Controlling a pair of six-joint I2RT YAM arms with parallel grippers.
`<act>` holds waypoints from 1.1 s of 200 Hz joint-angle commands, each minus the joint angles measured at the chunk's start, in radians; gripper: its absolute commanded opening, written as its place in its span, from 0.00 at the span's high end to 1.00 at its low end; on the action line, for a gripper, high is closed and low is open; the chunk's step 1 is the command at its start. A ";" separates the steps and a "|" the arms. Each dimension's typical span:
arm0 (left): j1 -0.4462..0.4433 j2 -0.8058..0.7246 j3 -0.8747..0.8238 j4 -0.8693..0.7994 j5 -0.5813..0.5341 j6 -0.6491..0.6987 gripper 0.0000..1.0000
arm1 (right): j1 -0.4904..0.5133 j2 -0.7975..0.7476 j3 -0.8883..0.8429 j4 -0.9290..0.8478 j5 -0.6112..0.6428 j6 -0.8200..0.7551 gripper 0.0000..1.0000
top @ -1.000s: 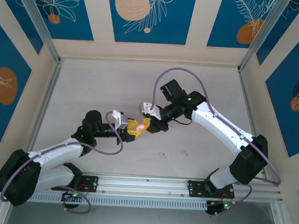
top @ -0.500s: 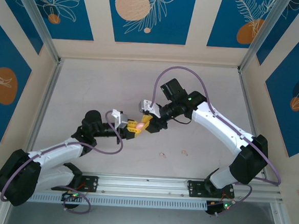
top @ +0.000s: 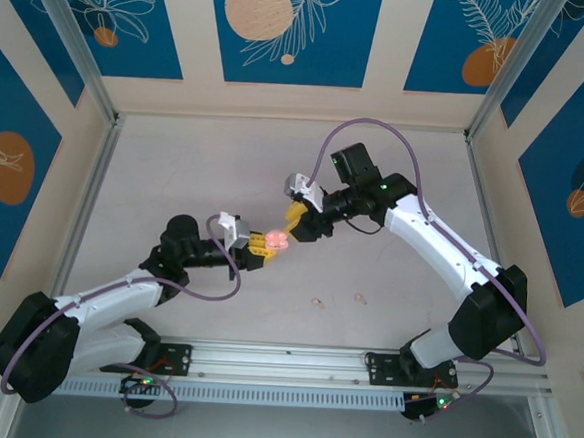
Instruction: Insert the wireless bluetooth earbuds into the charging case
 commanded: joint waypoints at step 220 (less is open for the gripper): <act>-0.013 -0.200 -0.129 -0.204 -0.248 0.072 0.88 | 0.169 0.224 -0.213 -0.299 0.481 0.806 0.60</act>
